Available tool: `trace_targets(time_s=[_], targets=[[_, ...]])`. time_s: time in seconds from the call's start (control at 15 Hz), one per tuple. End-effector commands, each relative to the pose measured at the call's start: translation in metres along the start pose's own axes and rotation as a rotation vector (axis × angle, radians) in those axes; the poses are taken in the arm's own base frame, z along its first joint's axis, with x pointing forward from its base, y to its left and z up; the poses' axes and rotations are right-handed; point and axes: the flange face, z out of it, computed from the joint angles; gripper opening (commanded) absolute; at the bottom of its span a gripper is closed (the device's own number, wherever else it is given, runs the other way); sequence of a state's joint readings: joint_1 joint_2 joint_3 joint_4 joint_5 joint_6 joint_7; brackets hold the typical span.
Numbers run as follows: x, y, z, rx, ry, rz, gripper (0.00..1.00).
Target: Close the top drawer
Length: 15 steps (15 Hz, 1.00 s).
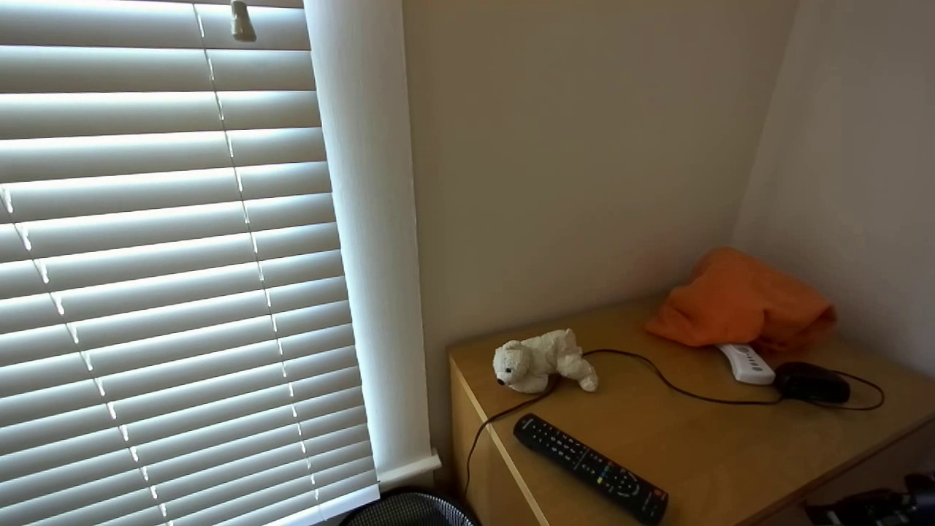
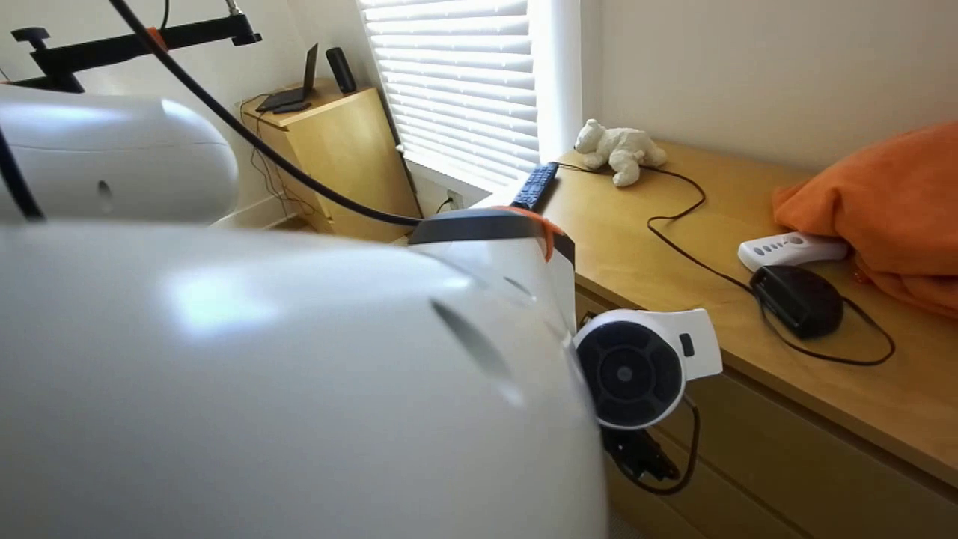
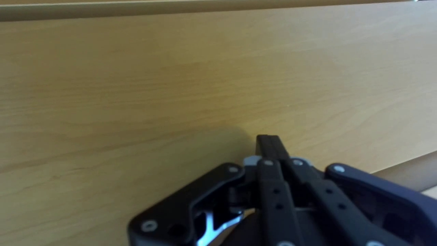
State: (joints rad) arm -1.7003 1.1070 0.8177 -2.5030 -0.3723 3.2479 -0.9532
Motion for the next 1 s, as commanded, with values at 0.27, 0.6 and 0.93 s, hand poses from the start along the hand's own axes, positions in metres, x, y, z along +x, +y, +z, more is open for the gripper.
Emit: trace_targets(time_s=[0.27,0.6,0.93], targets=[[-0.002,-0.027,-0.009,-0.120,0.000,0.091,0.00],[-0.002,-0.066,-0.019,-0.229,0.007,0.137,0.00],[-0.010,-0.104,-0.028,-0.365,-0.072,0.139,0.00]])
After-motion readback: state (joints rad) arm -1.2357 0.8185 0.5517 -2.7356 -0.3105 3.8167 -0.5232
